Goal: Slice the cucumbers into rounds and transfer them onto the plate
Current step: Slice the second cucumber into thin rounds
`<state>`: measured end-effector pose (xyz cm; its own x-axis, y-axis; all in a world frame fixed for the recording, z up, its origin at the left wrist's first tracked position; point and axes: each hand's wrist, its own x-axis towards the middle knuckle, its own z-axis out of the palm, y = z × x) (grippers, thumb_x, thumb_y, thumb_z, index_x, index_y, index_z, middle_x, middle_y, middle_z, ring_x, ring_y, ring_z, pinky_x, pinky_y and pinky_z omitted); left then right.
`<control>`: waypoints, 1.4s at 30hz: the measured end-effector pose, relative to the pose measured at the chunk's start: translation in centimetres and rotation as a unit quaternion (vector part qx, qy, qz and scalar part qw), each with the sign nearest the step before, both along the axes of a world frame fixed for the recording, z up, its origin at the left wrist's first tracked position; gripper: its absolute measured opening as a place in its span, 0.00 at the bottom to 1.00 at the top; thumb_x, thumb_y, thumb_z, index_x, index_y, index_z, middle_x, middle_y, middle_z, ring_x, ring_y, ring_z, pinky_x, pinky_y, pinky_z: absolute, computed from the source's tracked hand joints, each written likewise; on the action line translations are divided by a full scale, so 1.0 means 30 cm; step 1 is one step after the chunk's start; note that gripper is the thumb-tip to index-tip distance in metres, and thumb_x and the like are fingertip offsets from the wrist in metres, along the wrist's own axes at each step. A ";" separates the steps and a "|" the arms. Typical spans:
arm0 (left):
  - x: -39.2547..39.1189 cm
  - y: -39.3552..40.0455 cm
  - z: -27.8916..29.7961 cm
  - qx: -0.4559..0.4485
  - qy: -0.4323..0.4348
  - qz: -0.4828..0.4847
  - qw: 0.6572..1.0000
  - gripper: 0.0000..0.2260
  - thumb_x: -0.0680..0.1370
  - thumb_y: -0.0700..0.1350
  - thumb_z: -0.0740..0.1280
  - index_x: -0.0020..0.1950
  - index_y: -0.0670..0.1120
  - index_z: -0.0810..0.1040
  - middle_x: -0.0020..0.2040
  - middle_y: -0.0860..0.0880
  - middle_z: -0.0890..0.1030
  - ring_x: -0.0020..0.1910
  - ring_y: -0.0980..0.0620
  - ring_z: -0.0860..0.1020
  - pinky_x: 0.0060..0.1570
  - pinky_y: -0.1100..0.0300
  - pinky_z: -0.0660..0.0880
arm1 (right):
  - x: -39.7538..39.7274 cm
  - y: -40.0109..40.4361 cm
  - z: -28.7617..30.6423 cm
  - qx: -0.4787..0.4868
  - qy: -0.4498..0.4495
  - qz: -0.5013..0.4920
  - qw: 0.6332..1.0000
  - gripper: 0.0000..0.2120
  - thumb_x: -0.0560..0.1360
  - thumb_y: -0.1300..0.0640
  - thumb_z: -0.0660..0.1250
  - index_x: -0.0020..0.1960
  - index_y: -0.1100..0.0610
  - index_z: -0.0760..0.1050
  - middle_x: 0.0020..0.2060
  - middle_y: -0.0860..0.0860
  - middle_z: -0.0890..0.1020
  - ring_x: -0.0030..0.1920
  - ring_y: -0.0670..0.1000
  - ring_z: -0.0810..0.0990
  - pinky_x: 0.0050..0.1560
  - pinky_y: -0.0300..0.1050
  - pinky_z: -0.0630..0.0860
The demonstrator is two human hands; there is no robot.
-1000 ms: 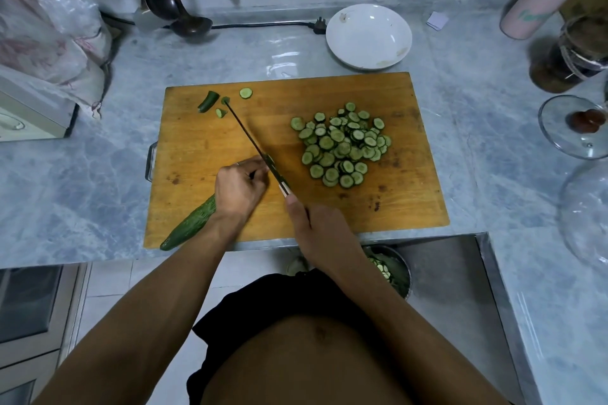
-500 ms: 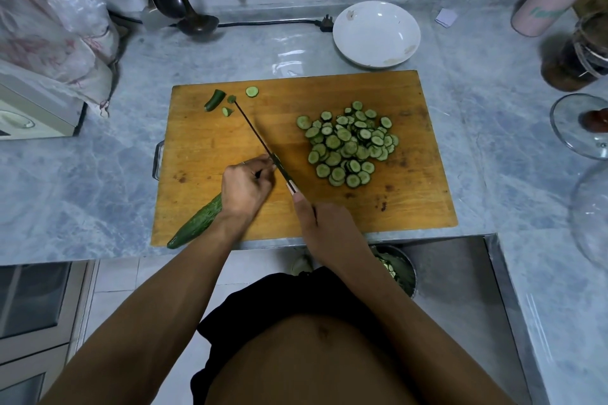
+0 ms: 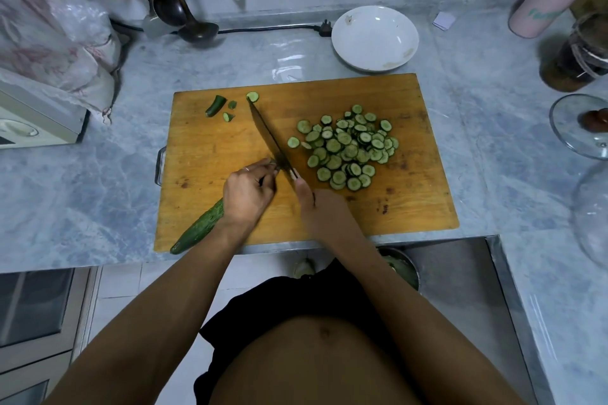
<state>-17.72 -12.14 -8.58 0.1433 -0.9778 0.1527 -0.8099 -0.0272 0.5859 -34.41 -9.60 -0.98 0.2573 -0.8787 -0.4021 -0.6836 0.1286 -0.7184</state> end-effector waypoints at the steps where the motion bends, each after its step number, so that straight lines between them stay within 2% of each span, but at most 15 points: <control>1: -0.004 0.006 0.010 0.002 -0.022 0.001 1.000 0.07 0.75 0.41 0.70 0.51 0.45 0.86 0.56 0.49 0.84 0.52 0.49 0.83 0.49 0.55 0.80 | -0.011 -0.003 -0.002 0.005 -0.001 -0.010 1.000 0.33 0.85 0.43 0.46 0.40 0.67 0.77 0.37 0.61 0.80 0.39 0.58 0.78 0.37 0.48 0.68; 3: -0.005 0.017 0.022 0.000 -0.071 0.000 0.998 0.08 0.75 0.41 0.71 0.52 0.48 0.86 0.57 0.51 0.83 0.51 0.47 0.82 0.43 0.54 0.79 | -0.031 -0.001 -0.010 0.006 0.006 -0.027 1.000 0.36 0.83 0.40 0.46 0.40 0.67 0.78 0.34 0.57 0.79 0.36 0.55 0.76 0.35 0.46 0.66; 5: 0.003 0.027 0.015 -0.005 -0.079 -0.005 0.997 0.09 0.75 0.41 0.71 0.54 0.49 0.85 0.58 0.51 0.82 0.52 0.46 0.81 0.41 0.53 0.79 | -0.059 0.004 -0.025 0.004 0.007 -0.052 0.999 0.37 0.82 0.38 0.45 0.41 0.64 0.79 0.36 0.55 0.80 0.38 0.54 0.77 0.38 0.45 0.68; 9: 0.009 0.035 -0.009 -0.027 -0.036 -0.007 0.999 0.10 0.74 0.37 0.71 0.54 0.45 0.85 0.56 0.48 0.83 0.53 0.46 0.81 0.47 0.55 0.79 | -0.092 0.015 -0.036 -0.011 -0.001 -0.083 0.997 0.33 0.82 0.37 0.47 0.37 0.60 0.76 0.34 0.54 0.79 0.38 0.53 0.78 0.41 0.44 0.68; 13: 0.016 0.026 -0.008 -0.026 -0.027 -0.026 0.999 0.11 0.73 0.36 0.71 0.53 0.44 0.86 0.56 0.45 0.84 0.52 0.46 0.83 0.51 0.53 0.80 | -0.082 0.038 -0.004 -0.014 0.003 -0.036 0.999 0.32 0.83 0.39 0.48 0.33 0.60 0.71 0.29 0.53 0.75 0.30 0.47 0.72 0.31 0.43 0.64; 16: 0.030 0.018 -0.001 -0.007 -0.038 -0.034 0.999 0.11 0.74 0.37 0.69 0.54 0.44 0.85 0.57 0.45 0.83 0.52 0.46 0.83 0.52 0.55 0.80 | -0.053 0.066 0.014 -0.029 -0.008 -0.002 1.000 0.32 0.83 0.41 0.48 0.32 0.62 0.70 0.29 0.57 0.76 0.32 0.54 0.75 0.33 0.48 0.62; 20: 0.034 0.021 0.003 0.011 -0.058 -0.033 0.998 0.13 0.74 0.42 0.64 0.54 0.46 0.85 0.60 0.48 0.82 0.51 0.47 0.82 0.48 0.60 0.78 | -0.030 0.085 0.022 -0.039 -0.019 0.006 0.999 0.34 0.83 0.41 0.49 0.34 0.67 0.73 0.31 0.62 0.78 0.33 0.58 0.78 0.34 0.48 0.64; 22: 0.028 0.023 0.009 0.014 -0.056 -0.020 0.998 0.12 0.74 0.40 0.66 0.53 0.46 0.86 0.58 0.47 0.83 0.49 0.46 0.83 0.46 0.60 0.77 | -0.028 0.084 0.029 -0.038 -0.019 0.006 0.999 0.33 0.83 0.41 0.49 0.33 0.65 0.71 0.30 0.62 0.78 0.33 0.59 0.77 0.34 0.50 0.66; 25: 0.025 0.023 0.010 0.014 -0.058 -0.019 0.998 0.10 0.74 0.37 0.67 0.50 0.45 0.86 0.55 0.46 0.84 0.48 0.46 0.83 0.45 0.62 0.76 | -0.025 0.084 0.027 -0.033 -0.007 0.013 0.999 0.32 0.83 0.40 0.48 0.31 0.60 0.69 0.28 0.57 0.76 0.30 0.53 0.75 0.34 0.48 0.66; 28: 0.017 0.026 0.020 0.009 -0.057 -0.014 0.998 0.09 0.72 0.36 0.68 0.48 0.44 0.86 0.51 0.44 0.85 0.45 0.45 0.83 0.42 0.61 0.76 | -0.025 0.079 0.017 -0.026 -0.007 0.013 1.000 0.32 0.83 0.39 0.48 0.31 0.60 0.69 0.28 0.56 0.76 0.30 0.52 0.75 0.34 0.48 0.68; 31: 0.007 0.031 0.036 -0.003 -0.059 -0.009 0.998 0.09 0.72 0.35 0.70 0.48 0.43 0.86 0.48 0.42 0.85 0.41 0.43 0.83 0.40 0.58 0.76 | -0.028 0.065 0.023 -0.011 -0.011 0.019 1.000 0.32 0.83 0.40 0.48 0.31 0.60 0.70 0.27 0.55 0.75 0.30 0.51 0.74 0.35 0.46 0.66; 34: 0.018 0.026 0.017 -0.007 -0.064 -0.024 0.998 0.11 0.72 0.37 0.68 0.51 0.43 0.86 0.52 0.43 0.85 0.46 0.44 0.83 0.44 0.59 0.77 | -0.017 0.038 0.018 0.013 -0.002 0.030 0.999 0.32 0.83 0.40 0.46 0.32 0.60 0.69 0.30 0.56 0.75 0.35 0.54 0.74 0.39 0.45 0.64; 38: 0.025 0.020 -0.008 -0.010 -0.045 -0.046 0.998 0.14 0.71 0.39 0.64 0.52 0.42 0.86 0.55 0.43 0.84 0.52 0.46 0.83 0.52 0.59 0.77 | 0.025 0.005 -0.030 0.024 0.011 0.002 1.000 0.30 0.83 0.39 0.46 0.40 0.61 0.72 0.42 0.61 0.80 0.48 0.60 0.78 0.46 0.46 0.67; 42: 0.026 0.017 -0.017 -0.019 -0.027 -0.028 0.999 0.11 0.72 0.36 0.68 0.51 0.42 0.86 0.54 0.43 0.84 0.51 0.47 0.83 0.53 0.55 0.80 | 0.038 0.016 -0.046 0.010 0.008 -0.003 1.000 0.31 0.84 0.40 0.47 0.40 0.61 0.74 0.38 0.56 0.77 0.45 0.58 0.78 0.43 0.44 0.64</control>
